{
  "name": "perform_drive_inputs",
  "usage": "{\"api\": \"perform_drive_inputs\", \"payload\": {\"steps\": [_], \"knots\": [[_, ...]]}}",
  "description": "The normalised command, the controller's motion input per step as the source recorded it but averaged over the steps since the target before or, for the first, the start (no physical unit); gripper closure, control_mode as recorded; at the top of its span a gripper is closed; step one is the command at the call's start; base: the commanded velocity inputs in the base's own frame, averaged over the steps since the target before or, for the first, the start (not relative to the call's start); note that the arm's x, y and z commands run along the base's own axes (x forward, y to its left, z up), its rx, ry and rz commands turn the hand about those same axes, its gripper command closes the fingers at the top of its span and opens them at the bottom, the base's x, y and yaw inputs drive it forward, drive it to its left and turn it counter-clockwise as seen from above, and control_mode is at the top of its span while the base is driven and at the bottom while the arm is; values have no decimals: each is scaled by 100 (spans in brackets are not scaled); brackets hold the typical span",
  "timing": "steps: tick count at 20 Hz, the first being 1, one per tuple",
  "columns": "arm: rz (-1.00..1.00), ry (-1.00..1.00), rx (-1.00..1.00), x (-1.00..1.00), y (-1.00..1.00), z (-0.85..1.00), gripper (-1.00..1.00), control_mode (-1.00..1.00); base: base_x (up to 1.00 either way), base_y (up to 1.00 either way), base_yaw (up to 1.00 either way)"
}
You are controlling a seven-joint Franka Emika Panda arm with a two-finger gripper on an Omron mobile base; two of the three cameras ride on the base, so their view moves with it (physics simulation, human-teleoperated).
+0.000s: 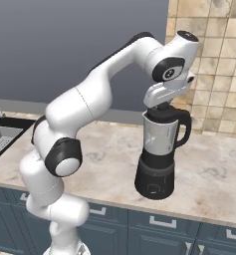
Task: Grab the lime and lemon from the fridge, place them in the blender, close the lid, and turn on the blender to create a marinade.
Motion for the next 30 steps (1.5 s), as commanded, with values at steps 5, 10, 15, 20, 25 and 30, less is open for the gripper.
{"api": "perform_drive_inputs", "payload": {"steps": [5,10,15,20,25,30], "knots": [[0,0,-2,4,0,-23,100,-100,0,0,0],[0,-4,0,-11,0,-12,-100,-100,0,0,0],[0,-1,0,0,-2,-2,-100,-100,0,0,0],[0,0,0,0,-4,0,-100,-100,0,0,0],[0,0,0,0,-5,8,-100,-100,0,0,0],[0,0,0,0,-7,34,-100,-100,0,0,0]]}}
